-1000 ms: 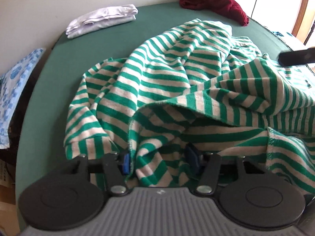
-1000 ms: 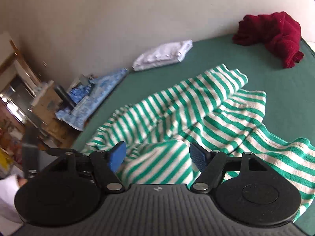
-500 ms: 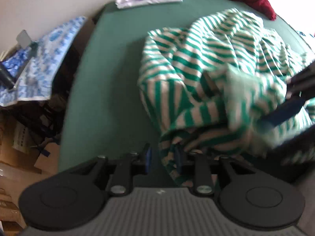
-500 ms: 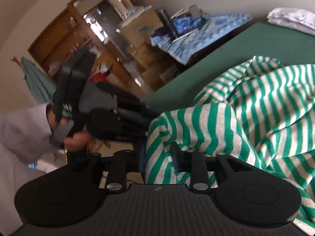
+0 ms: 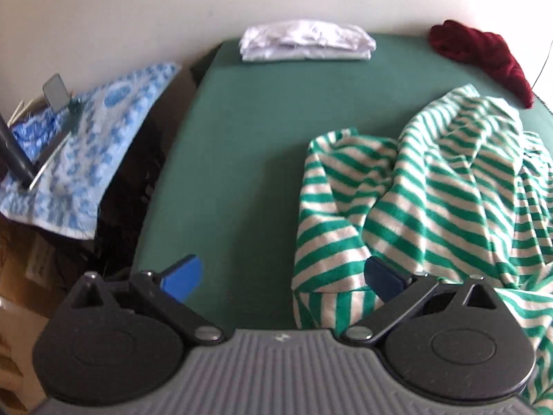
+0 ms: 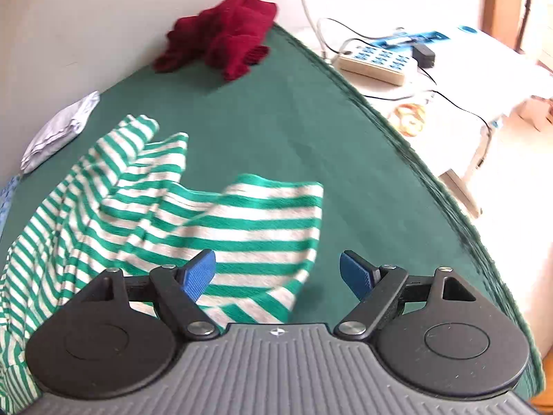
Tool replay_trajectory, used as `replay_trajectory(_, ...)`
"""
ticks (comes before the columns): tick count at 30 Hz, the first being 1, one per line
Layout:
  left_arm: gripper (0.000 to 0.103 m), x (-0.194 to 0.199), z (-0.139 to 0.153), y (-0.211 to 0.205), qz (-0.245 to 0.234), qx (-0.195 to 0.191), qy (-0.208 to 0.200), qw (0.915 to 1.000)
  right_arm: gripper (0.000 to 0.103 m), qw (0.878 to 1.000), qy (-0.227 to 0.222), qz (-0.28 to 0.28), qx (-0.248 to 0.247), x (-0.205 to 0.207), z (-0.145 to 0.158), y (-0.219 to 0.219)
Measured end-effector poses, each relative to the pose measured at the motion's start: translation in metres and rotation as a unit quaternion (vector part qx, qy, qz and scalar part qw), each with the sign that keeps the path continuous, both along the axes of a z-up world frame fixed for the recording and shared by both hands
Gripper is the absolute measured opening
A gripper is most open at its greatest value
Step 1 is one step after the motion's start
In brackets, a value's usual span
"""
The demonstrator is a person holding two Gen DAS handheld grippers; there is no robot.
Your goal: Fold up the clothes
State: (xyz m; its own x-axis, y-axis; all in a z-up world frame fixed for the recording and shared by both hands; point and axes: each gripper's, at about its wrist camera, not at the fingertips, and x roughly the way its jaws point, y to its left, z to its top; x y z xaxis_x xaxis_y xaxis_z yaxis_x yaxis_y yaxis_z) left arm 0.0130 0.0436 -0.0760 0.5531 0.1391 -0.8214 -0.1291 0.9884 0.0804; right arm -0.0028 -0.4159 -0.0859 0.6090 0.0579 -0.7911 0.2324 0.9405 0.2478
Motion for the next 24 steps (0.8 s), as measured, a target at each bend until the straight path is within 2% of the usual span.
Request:
replay_trajectory(3, 0.101, 0.006, -0.016, -0.003, -0.001, -0.021, 0.014, 0.9997, 0.083, 0.999, -0.008, -0.012, 0.028, -0.013, -0.007, -0.005)
replay_trajectory(5, 0.101, 0.009, -0.023, -0.009, -0.008, -0.033, 0.019, 0.9992, 0.085, 0.999, -0.02, -0.005, 0.035, -0.012, -0.008, 0.013)
replay_trajectory(7, 0.103, 0.011, -0.027, -0.019, -0.012, -0.026, 0.02, 0.9994, 0.085, 0.999, -0.038, 0.01, 0.035, -0.008, -0.01, 0.034)
replay_trajectory(10, 0.099, 0.011, -0.029, -0.029, -0.018, -0.013, 0.016, 0.9996, 0.085, 0.996, -0.045, 0.057, -0.047, 0.006, -0.014, 0.072)
replay_trajectory(12, 0.091, 0.009, -0.027, -0.027, -0.009, -0.014, 0.012, 0.9998, 0.078, 0.986, -0.05, 0.104, -0.12, 0.013, -0.019, 0.095)
replay_trajectory(13, 0.082, 0.007, -0.025, -0.025, 0.001, -0.013, 0.009, 0.9999, 0.068, 0.98, -0.065, 0.125, -0.14, 0.013, -0.02, 0.102)
replay_trajectory(14, 0.074, 0.005, -0.024, -0.023, 0.01, -0.008, 0.007, 0.9999, 0.049, 0.973, -0.08, 0.146, -0.159, 0.013, -0.021, 0.11)
replay_trajectory(15, 0.071, 0.004, -0.022, -0.02, 0.018, -0.001, 0.007, 0.9998, 0.039, 0.969, -0.084, 0.159, -0.171, 0.015, -0.021, 0.114)
replay_trajectory(16, 0.067, 0.003, -0.021, -0.018, 0.025, 0.006, 0.007, 0.9997, 0.015, 0.964, -0.088, 0.171, -0.183, 0.018, -0.02, 0.118)
replay_trajectory(20, 0.058, -0.003, -0.017, -0.014, 0.041, 0.035, 0.01, 0.9985, 0.011, 0.971, -0.099, 0.157, -0.15, 0.029, -0.006, 0.103)
replay_trajectory(22, 0.057, -0.009, -0.012, -0.011, 0.045, 0.051, 0.007, 0.9976, 0.01, 0.973, -0.126, 0.132, -0.143, 0.028, 0.012, 0.09)
replay_trajectory(23, 0.05, -0.013, -0.008, -0.009, 0.049, 0.061, 0.006, 0.9969, 0.01, 0.973, -0.141, 0.119, -0.14, 0.027, 0.023, 0.083)
replay_trajectory(24, 0.05, -0.017, -0.005, -0.007, 0.054, 0.074, 0.005, 0.9958, 0.01, 0.971, -0.158, 0.107, -0.148, 0.023, 0.034, 0.075)
